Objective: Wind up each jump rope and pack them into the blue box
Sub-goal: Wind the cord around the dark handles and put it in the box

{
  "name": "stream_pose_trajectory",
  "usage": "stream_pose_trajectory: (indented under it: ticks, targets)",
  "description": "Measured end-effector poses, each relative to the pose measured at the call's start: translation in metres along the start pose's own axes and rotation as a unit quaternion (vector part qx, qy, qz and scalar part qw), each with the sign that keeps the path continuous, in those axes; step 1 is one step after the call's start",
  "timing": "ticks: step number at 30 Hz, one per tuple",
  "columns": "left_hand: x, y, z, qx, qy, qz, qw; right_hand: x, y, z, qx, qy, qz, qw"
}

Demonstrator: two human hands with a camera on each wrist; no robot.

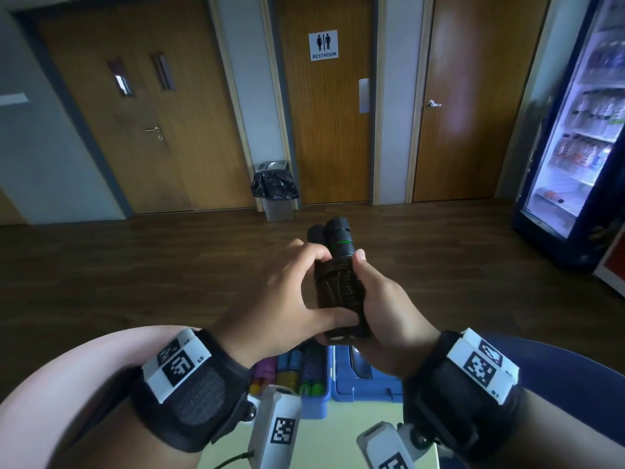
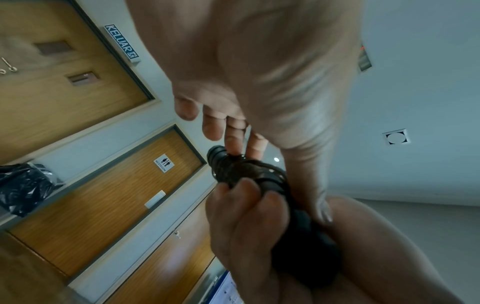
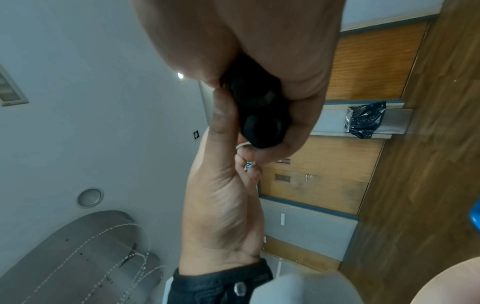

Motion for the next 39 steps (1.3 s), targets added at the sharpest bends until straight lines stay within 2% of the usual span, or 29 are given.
stream_pose_trajectory:
  ticks: [5, 9, 12, 17, 21, 26, 29, 31, 32, 34, 36, 39]
  targets:
    - [0.001, -0.002, 0.005, -0.018, 0.109, -0.052, 0.993, 0.007, 0.007, 0.010, -0.048, 0.034, 0.008, 0.998]
    - [0.009, -0.001, 0.010, -0.049, 0.187, -0.055, 0.980, 0.008, 0.009, 0.011, -0.059, 0.038, 0.005, 0.998]
    - [0.011, 0.001, 0.010, -0.069, 0.256, -0.068, 0.962, 0.010, 0.013, 0.011, -0.045, 0.025, 0.012, 0.999]
    - [0.019, 0.009, 0.010, -0.104, 0.380, -0.077, 0.916, 0.012, 0.016, 0.010, -0.036, 0.019, 0.009, 0.999]
    - [0.019, 0.013, 0.004, -0.091, 0.419, -0.102, 0.897, 0.014, 0.016, 0.008, -0.038, 0.022, 0.008, 0.999]
    - [0.013, 0.014, 0.007, -0.077, 0.367, -0.133, 0.918, 0.017, 0.019, 0.011, -0.059, 0.050, -0.002, 0.997]
    - [0.008, 0.010, 0.009, -0.060, 0.273, -0.097, 0.955, 0.015, 0.020, 0.017, -0.089, 0.099, -0.023, 0.991]
    - [-0.001, 0.004, 0.003, 0.013, 0.128, -0.054, 0.990, 0.013, 0.021, 0.017, -0.091, 0.132, -0.028, 0.987]
    - [-0.007, 0.001, -0.002, 0.067, 0.026, -0.047, 0.996, 0.012, 0.022, 0.017, -0.086, 0.143, -0.028, 0.986]
    - [-0.022, -0.004, -0.015, 0.155, -0.105, -0.068, 0.980, 0.015, 0.024, 0.018, -0.083, 0.147, -0.023, 0.985]
    - [-0.033, -0.008, -0.023, 0.184, -0.094, -0.092, 0.974, 0.019, 0.028, 0.023, -0.091, 0.130, -0.013, 0.987]
    - [-0.033, -0.009, -0.021, 0.166, -0.014, -0.107, 0.980, 0.026, 0.032, 0.030, -0.085, 0.097, 0.010, 0.992]
Point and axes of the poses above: each hand's wrist, its own y-axis away from the middle knuckle, its own x-axis out of the palm, z = x × y, the point moved 5 cm from there along -y, towards the middle knuckle, and after that the axes turned 5 degrees about -z, right-handed, at the moved point
